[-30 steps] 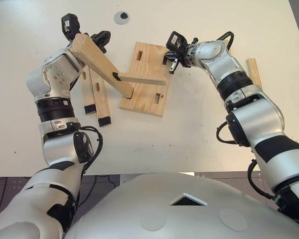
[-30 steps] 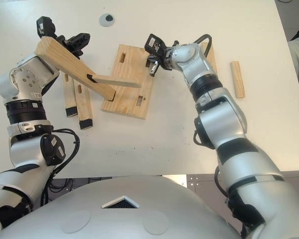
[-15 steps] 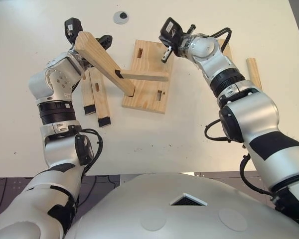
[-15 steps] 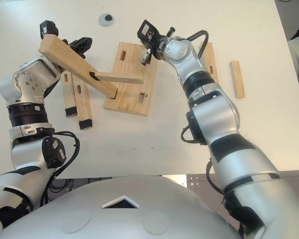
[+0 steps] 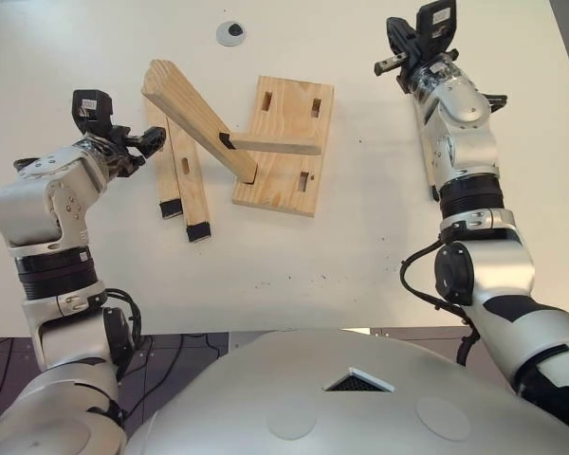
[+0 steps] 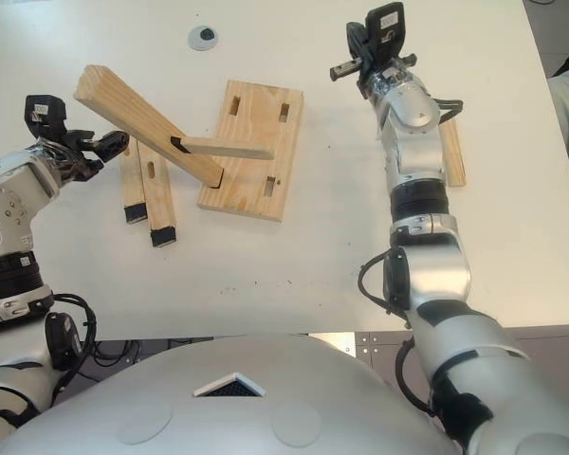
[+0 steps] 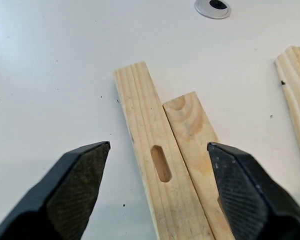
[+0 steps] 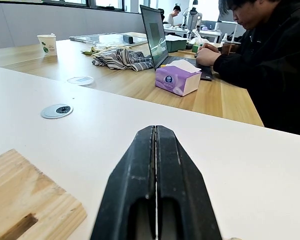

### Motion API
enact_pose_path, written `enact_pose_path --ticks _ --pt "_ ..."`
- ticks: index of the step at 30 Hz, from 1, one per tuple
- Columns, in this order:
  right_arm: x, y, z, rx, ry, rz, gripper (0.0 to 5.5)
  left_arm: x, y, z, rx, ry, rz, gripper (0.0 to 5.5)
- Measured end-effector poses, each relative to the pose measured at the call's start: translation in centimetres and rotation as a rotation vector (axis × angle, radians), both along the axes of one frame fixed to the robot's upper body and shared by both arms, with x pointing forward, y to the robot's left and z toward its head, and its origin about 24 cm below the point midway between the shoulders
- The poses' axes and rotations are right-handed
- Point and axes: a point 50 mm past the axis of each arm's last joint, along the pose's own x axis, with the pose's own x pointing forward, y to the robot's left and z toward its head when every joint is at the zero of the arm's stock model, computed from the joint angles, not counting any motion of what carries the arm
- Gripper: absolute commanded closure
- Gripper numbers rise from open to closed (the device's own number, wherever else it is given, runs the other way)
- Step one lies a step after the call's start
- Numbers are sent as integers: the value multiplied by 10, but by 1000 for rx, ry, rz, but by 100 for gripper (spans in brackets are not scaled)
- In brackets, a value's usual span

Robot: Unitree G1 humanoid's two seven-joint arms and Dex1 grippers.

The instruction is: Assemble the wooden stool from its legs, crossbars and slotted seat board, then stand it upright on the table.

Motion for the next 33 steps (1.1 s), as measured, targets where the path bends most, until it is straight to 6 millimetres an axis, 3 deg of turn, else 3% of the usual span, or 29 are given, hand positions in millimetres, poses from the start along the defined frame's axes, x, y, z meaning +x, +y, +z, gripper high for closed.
enact_pose_path --ticks 4,16,26,33 --pt "0 0 7 1 -9 -9 550 -5 1 -24 -15 55 22 195" --pt "0 1 8 -2 -8 -13 550 -16 21 -36 36 80 58 195" --pt "-1 6 5 -20 -10 6 550 -12 11 -36 5 56 35 346" --pt "0 6 6 -22 -15 6 550 -8 18 -30 0 -6 80 348"
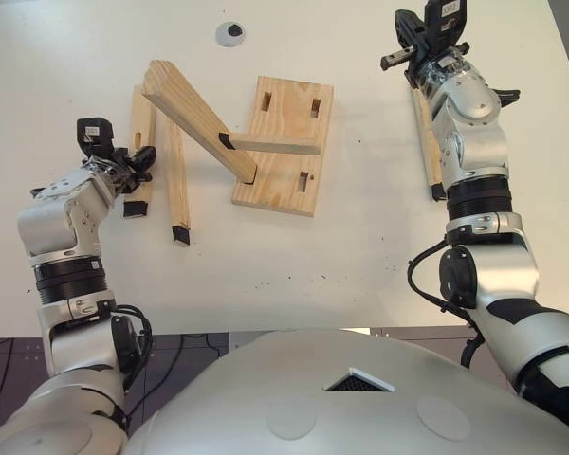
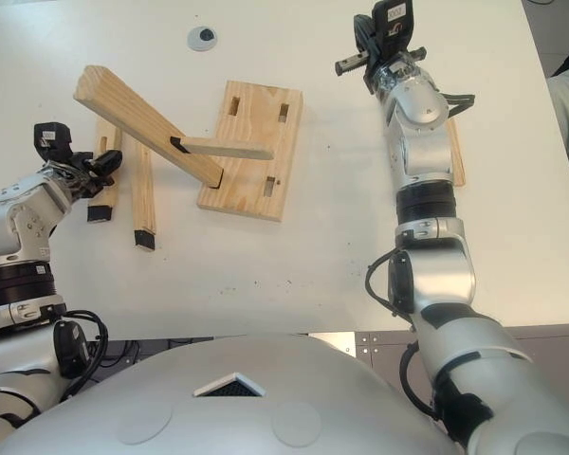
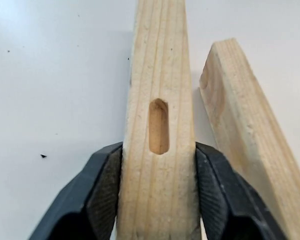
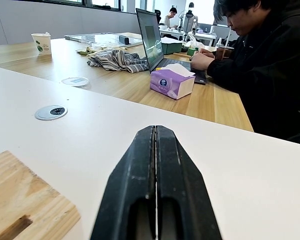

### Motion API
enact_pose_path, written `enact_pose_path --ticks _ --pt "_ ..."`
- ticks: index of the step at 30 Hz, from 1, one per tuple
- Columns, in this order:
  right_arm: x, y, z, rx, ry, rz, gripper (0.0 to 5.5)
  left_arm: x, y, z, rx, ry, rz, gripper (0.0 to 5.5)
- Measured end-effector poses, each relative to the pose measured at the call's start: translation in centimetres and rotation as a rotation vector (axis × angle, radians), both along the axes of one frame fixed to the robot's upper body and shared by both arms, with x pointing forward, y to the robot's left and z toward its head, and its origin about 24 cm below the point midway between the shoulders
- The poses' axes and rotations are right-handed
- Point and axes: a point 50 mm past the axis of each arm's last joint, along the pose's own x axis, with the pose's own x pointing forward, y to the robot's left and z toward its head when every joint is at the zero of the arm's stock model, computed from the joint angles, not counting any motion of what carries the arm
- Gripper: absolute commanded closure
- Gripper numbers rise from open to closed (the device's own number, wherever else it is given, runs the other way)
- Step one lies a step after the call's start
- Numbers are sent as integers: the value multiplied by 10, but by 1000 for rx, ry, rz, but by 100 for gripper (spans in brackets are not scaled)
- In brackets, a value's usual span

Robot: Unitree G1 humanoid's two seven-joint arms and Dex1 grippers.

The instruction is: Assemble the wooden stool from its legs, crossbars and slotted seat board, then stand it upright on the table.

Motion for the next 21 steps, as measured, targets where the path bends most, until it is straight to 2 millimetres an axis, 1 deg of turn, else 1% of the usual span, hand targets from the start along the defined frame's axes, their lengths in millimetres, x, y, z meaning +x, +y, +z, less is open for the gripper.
enact_pose_path --ticks 2,3,4,5,6,7,8,9,10,12,13,14,16,17,19,21 --pt "1 0 2 18 -3 2 550 3 4 5 9 -66 30 348" --pt "1 -1 5 68 3 15 550 7 7 13 4 -135 46 348" --pt "1 0 11 160 17 60 550 17 6 33 -30 -264 43 348" --pt "3 2 23 247 10 116 550 30 1 66 -60 -433 6 348" --pt "3 4 32 324 17 166 550 36 -4 89 -86 -542 -31 348" --pt "4 6 47 419 25 239 531 43 -13 120 -128 -678 -97 348" --pt "5 9 56 476 31 291 523 46 -19 139 -150 -754 -144 348" --pt "5 14 76 555 35 395 504 49 -31 167 -199 -867 -238 348" --pt "3 21 95 613 31 505 486 50 -41 192 -243 -951 -331 348" --pt "-4 26 126 670 22 677 460 48 -59 228 -299 -1061 -481 348" --pt "-7 28 139 688 5 740 439 46 -67 241 -316 -1097 -543 348" --pt "-15 35 158 726 -5 877 425 43 -83 258 -361 -1128 -664 348" --pt "-24 39 179 741 13 1028 397 37 -107 269 -457 -1120 -830 348" --pt "-29 40 192 735 25 1109 382 31 -121 274 -524 -1103 -933 348" --pt "-34 41 208 722 43 1189 372 22 -138 277 -590 -1067 -1075 348" --pt "-34 44 212 735 67 1234 372 18 -146 276 -616 -1033 -1137 348"
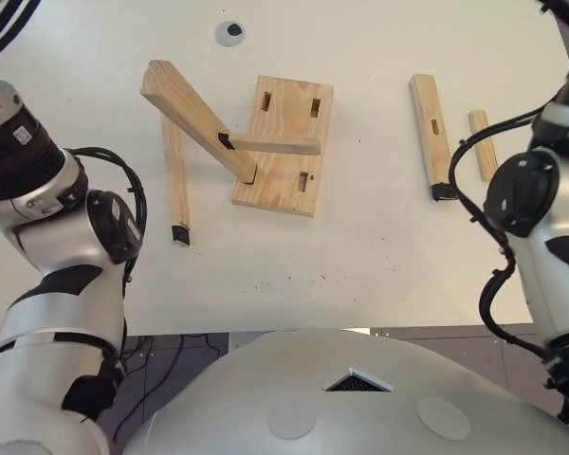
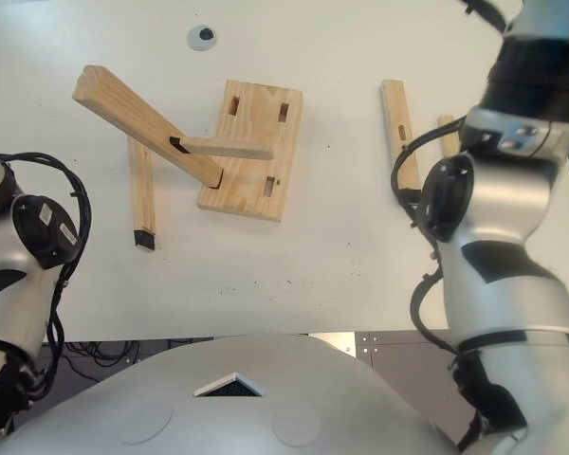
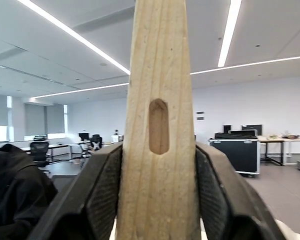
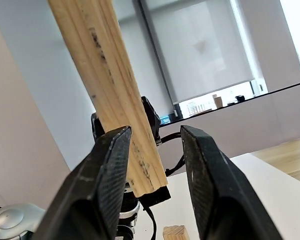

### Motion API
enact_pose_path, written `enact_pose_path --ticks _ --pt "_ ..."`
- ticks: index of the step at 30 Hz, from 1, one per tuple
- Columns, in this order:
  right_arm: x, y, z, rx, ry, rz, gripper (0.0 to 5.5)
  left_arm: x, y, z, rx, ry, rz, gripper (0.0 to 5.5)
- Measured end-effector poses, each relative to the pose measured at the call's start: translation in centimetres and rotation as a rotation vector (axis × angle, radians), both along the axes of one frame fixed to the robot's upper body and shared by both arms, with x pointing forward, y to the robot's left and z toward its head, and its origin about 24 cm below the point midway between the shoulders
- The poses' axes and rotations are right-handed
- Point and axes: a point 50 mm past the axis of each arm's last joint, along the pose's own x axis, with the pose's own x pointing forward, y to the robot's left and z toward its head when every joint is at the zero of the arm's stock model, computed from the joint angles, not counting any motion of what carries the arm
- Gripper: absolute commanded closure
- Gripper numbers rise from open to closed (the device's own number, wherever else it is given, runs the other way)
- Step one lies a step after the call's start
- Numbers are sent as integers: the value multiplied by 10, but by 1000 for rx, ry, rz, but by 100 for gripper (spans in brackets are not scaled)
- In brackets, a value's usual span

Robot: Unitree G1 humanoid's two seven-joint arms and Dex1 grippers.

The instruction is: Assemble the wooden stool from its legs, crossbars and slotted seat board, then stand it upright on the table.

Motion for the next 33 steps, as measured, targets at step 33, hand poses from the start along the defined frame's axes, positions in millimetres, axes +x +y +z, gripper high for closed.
enact_pose_path --ticks 33 --pt "-6 -11 14 -1 -40 231 232 0 -16 -44 130 103 -83 349"
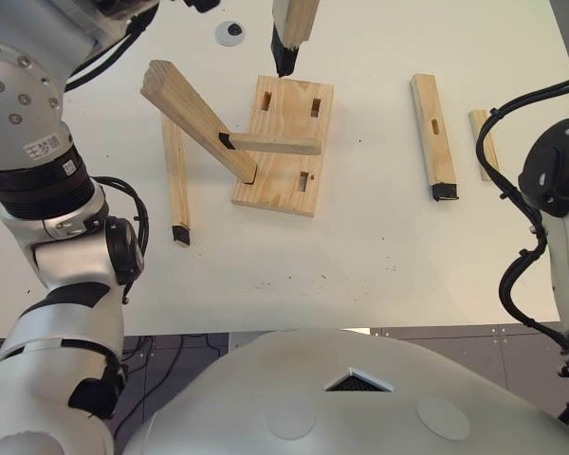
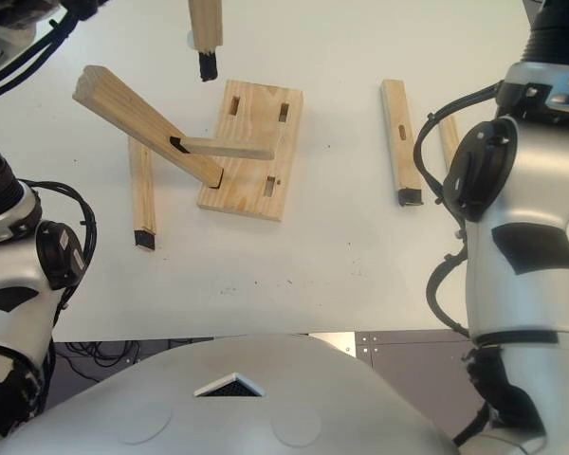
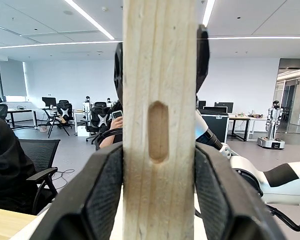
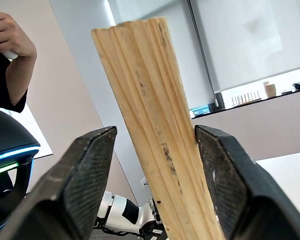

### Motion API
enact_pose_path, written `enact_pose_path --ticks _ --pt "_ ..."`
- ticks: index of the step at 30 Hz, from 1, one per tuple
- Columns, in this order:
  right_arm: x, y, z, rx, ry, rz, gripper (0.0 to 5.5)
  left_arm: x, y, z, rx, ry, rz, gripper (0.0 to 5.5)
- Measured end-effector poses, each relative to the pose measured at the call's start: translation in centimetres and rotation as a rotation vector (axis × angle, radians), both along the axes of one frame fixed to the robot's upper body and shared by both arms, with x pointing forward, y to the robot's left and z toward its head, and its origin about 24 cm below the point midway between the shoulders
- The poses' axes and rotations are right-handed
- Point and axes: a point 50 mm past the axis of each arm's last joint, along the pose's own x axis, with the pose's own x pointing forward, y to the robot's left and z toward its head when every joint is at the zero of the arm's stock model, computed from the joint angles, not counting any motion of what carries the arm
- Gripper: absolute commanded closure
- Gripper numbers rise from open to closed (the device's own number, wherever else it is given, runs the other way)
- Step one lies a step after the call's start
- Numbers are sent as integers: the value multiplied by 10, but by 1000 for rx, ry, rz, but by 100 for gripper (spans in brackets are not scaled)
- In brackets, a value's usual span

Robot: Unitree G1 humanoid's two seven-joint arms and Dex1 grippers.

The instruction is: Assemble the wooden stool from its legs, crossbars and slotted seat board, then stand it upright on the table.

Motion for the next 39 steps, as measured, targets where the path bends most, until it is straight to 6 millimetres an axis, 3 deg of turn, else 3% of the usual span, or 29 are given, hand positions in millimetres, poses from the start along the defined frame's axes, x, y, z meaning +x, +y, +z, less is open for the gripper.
enact_pose_path --ticks 6,10,21,22,25,29,35,39 --pt "3 1 -2 -22 -7 -28 232 0 -11 -13 84 9 0 349" --pt "4 5 -4 -42 -7 -28 297 3 -17 -28 194 10 25 349" --pt "1 1 -2 -99 -115 -61 319 4 -15 -29 196 0 10 349" --pt "1 1 -2 -86 -115 -76 321 5 -15 -28 191 -14 20 349" --pt "5 -5 0 -53 -94 -146 331 9 -13 -23 164 -47 53 273" --pt "9 -13 3 -23 -112 -240 337 16 -5 -14 123 -68 128 211" --pt "9 -12 -12 -88 -188 -312 343 24 17 20 -89 -99 235 208" --pt "13 -14 -17 -123 -224 -369 343 28 31 32 -192 -86 273 208"
